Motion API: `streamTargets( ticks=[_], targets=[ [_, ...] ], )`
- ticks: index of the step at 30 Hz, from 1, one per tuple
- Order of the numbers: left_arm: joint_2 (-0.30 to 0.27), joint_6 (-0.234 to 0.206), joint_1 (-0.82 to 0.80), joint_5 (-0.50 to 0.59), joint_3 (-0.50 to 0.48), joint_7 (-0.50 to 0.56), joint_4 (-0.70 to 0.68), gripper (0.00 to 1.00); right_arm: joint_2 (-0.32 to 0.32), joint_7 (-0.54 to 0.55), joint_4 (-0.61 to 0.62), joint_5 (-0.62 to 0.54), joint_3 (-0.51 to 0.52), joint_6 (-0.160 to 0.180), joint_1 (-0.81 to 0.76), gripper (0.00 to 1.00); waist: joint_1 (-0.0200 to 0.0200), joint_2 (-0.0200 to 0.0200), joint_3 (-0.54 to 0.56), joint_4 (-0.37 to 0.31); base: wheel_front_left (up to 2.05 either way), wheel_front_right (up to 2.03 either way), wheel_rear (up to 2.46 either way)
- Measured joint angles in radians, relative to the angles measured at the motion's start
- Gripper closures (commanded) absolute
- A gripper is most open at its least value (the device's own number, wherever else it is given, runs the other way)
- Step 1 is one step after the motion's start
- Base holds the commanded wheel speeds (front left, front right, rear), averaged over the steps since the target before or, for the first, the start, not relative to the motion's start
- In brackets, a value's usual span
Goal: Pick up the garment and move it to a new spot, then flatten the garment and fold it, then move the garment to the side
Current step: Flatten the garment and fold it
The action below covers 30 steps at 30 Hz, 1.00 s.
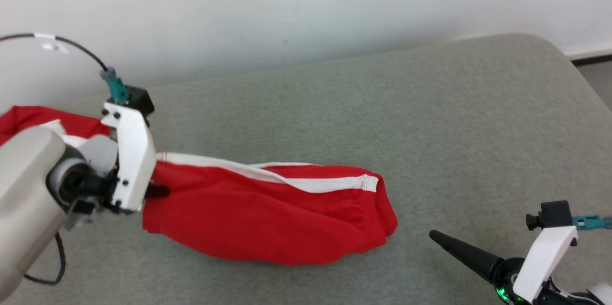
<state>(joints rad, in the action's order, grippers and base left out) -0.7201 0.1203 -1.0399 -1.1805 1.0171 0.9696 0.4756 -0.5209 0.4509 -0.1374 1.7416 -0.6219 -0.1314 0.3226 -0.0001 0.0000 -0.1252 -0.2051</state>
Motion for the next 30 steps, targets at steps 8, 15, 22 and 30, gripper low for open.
streamTargets(
  ticks=[8, 15, 22, 30],
  targets=[
    [-0.075, -0.086, 0.168, -0.062, -0.011, -0.044, -0.139, 1.0, -0.015, -0.009, 0.013, 0.003, 0.011, 0.0, -0.027, 0.0, 0.0, 0.0, 0.04, 0.084, 0.0, 0.0, 0.0],
    [-0.055, -0.107, 0.273, -0.086, -0.012, -0.141, -0.111, 0.0, -0.025, -0.008, 0.013, -0.005, 0.012, 0.0, -0.021, 0.0, 0.0, 0.0, 0.044, 0.091, 0.0, 0.0, 0.0],
    [-0.068, -0.075, 0.259, -0.035, -0.04, -0.258, -0.121, 0.0, -0.041, -0.089, 0.044, -0.098, 0.021, 0.0, -0.014, 0.0, 0.0, 0.0, 0.076, 0.096, 0.0, 0.0, 0.0],
    [-0.109, -0.153, 0.297, 0.099, -0.118, -0.612, -0.224, 0.0, -0.023, -0.421, 0.037, -0.375, 0.107, 0.0, 0.006, 0.0, 0.0001, 0.0, 0.105, 0.101, 0.0, 0.0, 0.0]
  ],
)
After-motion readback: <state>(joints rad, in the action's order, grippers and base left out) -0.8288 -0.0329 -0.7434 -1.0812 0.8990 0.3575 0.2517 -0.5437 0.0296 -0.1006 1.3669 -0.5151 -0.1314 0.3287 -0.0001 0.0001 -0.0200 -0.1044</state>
